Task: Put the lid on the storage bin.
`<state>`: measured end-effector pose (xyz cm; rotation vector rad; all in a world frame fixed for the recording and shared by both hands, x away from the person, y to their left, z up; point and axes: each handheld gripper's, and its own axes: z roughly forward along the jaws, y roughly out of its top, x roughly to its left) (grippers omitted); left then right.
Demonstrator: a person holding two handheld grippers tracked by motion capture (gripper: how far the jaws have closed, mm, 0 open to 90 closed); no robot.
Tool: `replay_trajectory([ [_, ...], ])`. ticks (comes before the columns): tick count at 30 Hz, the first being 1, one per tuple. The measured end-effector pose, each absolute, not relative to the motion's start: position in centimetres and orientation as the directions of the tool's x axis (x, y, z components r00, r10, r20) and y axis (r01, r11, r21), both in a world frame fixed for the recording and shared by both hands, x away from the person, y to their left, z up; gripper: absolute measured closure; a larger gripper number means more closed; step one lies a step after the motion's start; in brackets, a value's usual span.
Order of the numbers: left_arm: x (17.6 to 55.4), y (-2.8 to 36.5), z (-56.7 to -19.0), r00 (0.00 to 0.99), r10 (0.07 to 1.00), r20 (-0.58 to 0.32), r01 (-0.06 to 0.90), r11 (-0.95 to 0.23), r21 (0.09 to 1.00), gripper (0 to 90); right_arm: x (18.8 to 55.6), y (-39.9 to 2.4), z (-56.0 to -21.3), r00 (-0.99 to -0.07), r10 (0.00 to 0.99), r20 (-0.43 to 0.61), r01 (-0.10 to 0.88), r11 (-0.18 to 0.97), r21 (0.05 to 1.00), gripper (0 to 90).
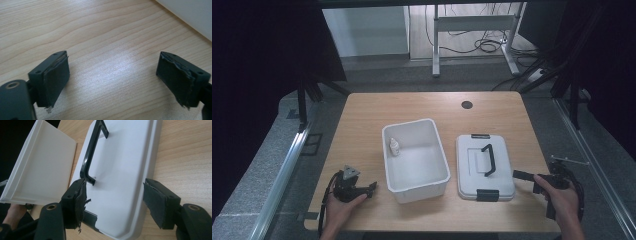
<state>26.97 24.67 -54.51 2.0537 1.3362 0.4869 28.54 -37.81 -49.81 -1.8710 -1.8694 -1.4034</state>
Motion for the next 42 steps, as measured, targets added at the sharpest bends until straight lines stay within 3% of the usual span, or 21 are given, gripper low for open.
replay_trajectory([
  [42,26.8,24.9,-54.5,0.421,0.907,-0.032,0.673,-0.288,0.681,12.4,28.5,-35.9,-49.1,-0.203,0.747,0.633,0.863,-0.169,0.476,35.8],
])
